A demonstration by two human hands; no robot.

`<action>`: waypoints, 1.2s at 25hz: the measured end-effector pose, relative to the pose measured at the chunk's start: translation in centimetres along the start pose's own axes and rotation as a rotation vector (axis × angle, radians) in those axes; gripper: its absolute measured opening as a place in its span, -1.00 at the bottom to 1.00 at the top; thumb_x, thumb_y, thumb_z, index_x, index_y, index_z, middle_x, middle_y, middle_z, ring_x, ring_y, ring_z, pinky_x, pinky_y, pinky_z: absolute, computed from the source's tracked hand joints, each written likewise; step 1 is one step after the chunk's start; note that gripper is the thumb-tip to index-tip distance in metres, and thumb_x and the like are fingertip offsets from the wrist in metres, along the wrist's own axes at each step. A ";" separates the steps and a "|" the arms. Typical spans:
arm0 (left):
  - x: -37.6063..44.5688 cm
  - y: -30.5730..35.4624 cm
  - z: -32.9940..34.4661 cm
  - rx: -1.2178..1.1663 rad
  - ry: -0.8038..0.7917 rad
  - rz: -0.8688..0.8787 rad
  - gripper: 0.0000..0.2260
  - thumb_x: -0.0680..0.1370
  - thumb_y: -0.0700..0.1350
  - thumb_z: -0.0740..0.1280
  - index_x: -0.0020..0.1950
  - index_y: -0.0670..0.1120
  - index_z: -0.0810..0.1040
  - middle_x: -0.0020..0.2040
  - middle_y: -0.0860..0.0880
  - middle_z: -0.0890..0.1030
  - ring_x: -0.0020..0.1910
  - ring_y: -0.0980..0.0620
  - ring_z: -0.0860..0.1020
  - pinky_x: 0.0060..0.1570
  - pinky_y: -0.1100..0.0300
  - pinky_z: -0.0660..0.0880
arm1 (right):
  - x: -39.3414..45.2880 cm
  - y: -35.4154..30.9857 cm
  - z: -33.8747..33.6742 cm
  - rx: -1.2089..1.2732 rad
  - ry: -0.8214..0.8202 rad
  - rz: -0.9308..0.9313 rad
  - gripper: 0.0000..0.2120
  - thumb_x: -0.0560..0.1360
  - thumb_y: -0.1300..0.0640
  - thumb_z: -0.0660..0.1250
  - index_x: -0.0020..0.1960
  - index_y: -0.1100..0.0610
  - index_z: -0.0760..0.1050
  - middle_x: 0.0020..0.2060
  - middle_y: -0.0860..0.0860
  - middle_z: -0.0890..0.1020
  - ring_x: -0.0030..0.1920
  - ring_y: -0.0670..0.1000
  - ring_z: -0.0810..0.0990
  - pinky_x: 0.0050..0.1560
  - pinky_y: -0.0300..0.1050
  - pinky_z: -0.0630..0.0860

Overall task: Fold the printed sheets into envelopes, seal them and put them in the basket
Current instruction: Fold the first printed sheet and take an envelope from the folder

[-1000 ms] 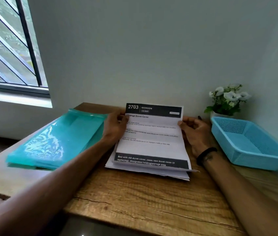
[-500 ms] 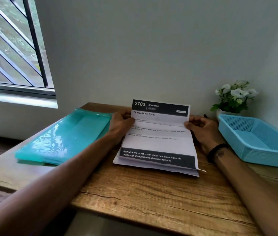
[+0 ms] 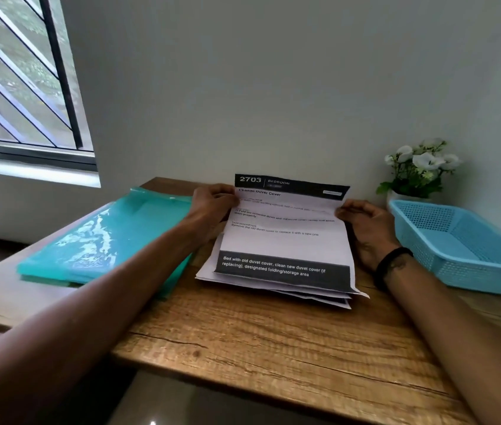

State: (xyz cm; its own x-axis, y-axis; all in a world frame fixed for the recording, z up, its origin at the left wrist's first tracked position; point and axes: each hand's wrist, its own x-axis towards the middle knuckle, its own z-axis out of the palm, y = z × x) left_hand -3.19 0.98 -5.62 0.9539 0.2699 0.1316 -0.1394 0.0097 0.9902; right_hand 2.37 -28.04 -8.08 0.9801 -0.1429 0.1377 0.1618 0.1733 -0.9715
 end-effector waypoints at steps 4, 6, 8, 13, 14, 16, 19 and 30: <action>0.0 -0.1 0.0 -0.047 0.045 0.018 -0.89 0.60 -0.35 0.37 0.02 -0.22 0.68 -0.14 -0.16 0.73 -0.23 -0.03 0.72 -0.20 0.18 0.68 | -0.3 -0.2 0.0 0.072 -0.042 -0.003 -0.82 0.53 0.34 0.45 -0.11 0.08 0.66 -0.27 0.00 0.77 -0.15 0.09 0.72 -0.20 -0.09 0.66; 0.0 -0.1 0.0 -0.071 0.063 0.021 -0.88 0.59 -0.35 0.39 0.09 -0.26 0.68 -0.11 -0.17 0.74 -0.22 -0.05 0.72 -0.23 0.19 0.68 | -0.3 -0.5 0.1 0.132 -0.090 0.047 -0.94 0.58 0.22 0.42 0.01 0.11 0.65 -0.16 0.03 0.78 -0.08 0.11 0.74 -0.16 -0.06 0.67; 0.1 -0.1 -0.2 -0.064 0.088 0.039 -0.88 0.60 -0.31 0.40 0.11 -0.23 0.69 -0.04 -0.16 0.74 -0.17 -0.06 0.72 -0.21 0.19 0.69 | -0.3 -0.9 0.5 0.154 -0.156 0.115 -0.81 0.62 0.00 0.38 0.07 0.12 0.61 -0.13 0.03 0.76 -0.02 0.09 0.73 -0.09 -0.04 0.65; 0.8 -0.2 -0.5 -0.048 0.158 0.103 -0.86 0.58 -0.31 0.43 0.05 -0.12 0.72 -0.02 -0.08 0.75 -0.04 -0.09 0.74 -0.01 0.11 0.71 | -1.2 -1.8 0.9 0.042 -0.363 0.206 -0.51 0.51 -0.19 0.46 0.25 0.15 0.63 0.09 0.12 0.76 0.01 0.09 0.73 0.01 0.02 0.66; 0.9 -0.3 -0.4 -0.065 0.163 0.108 -0.87 0.57 -0.31 0.44 0.04 -0.13 0.73 -0.02 -0.10 0.76 -0.03 -0.10 0.74 0.01 0.08 0.71 | -1.5 -1.8 0.9 0.023 -0.404 0.192 -0.52 0.50 -0.10 0.50 0.31 0.16 0.62 0.16 0.13 0.74 0.05 0.10 0.74 0.00 0.00 0.69; 0.8 -0.2 -0.4 -0.102 0.164 0.111 -0.87 0.57 -0.30 0.44 0.09 -0.18 0.72 -0.02 -0.12 0.76 -0.07 -0.05 0.74 -0.05 0.12 0.71 | -1.3 -1.4 0.6 0.022 -0.427 0.165 -0.49 0.47 0.12 0.54 0.39 0.17 0.56 0.24 0.15 0.71 0.17 0.15 0.73 0.07 0.04 0.71; 1.4 -0.1 -0.5 -0.116 0.157 0.104 -0.84 0.63 -0.22 0.39 0.19 -0.16 0.68 0.04 -0.15 0.74 -0.03 -0.08 0.73 -0.05 0.09 0.71 | -0.9 -1.4 0.4 0.052 -0.361 0.123 -0.42 0.41 0.29 0.55 0.40 0.18 0.52 0.18 0.15 0.74 0.19 0.18 0.73 0.07 0.05 0.72; 1.2 -0.1 -0.4 -0.060 -0.117 -0.130 -0.66 0.55 -0.20 0.49 0.32 -0.21 0.60 0.10 -0.23 0.74 -0.02 -0.20 0.74 0.03 -0.07 0.69 | -0.5 -1.1 0.8 0.088 -0.240 0.044 -0.54 0.46 0.29 0.53 0.34 0.20 0.57 0.14 0.12 0.76 0.14 0.15 0.75 0.07 0.02 0.72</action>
State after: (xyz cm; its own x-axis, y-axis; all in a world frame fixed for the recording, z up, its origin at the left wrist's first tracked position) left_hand -2.14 1.64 -5.58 0.9888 0.1488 0.0104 -0.0248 0.0953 0.9951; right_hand 1.81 -27.40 -6.90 0.9839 0.1005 0.1479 0.1175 0.2600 -0.9584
